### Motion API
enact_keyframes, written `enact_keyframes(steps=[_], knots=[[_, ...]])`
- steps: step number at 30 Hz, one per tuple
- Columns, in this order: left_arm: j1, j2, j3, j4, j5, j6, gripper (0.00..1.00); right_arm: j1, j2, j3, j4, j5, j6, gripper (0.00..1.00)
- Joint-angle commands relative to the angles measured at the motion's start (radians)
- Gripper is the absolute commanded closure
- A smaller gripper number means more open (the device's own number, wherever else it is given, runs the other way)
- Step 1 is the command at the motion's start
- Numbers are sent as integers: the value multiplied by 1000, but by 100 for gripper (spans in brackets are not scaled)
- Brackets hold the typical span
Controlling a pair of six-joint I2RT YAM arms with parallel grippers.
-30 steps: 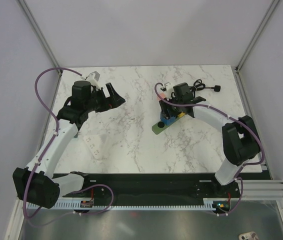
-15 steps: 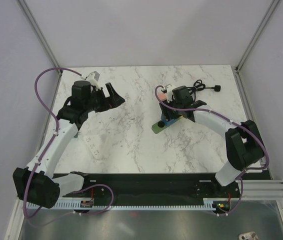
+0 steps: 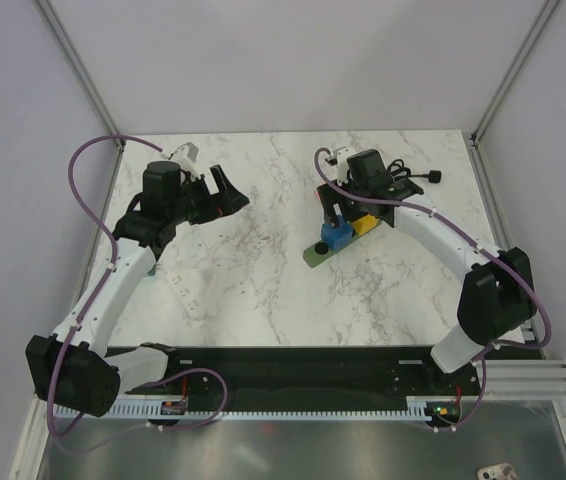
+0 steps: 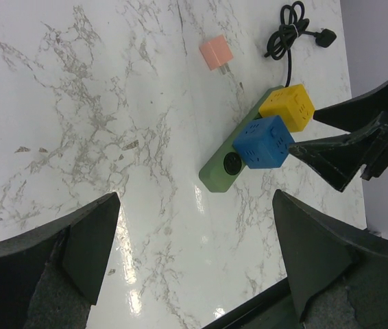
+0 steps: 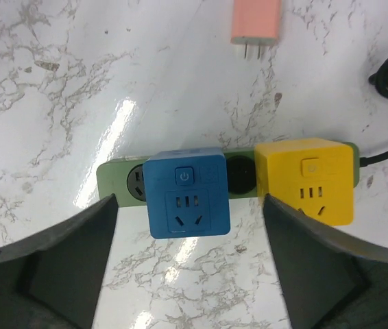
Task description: Insert the plug
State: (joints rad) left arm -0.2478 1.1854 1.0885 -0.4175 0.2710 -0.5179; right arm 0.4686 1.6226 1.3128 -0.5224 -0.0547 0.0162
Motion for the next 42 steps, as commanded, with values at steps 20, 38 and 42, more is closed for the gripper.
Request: enact_keyframes(steps=[20,38,42], knots=[[13,10,-10,37,-4,1,0,1,34,35,-67,43,152,95],[245,-126,-194,-573,-465,-586,2,99,-374,-271,159,-119,281,2],[405,-57,-202,-594,-512,-576,5,102,-415,-302,214,-172,284,2]])
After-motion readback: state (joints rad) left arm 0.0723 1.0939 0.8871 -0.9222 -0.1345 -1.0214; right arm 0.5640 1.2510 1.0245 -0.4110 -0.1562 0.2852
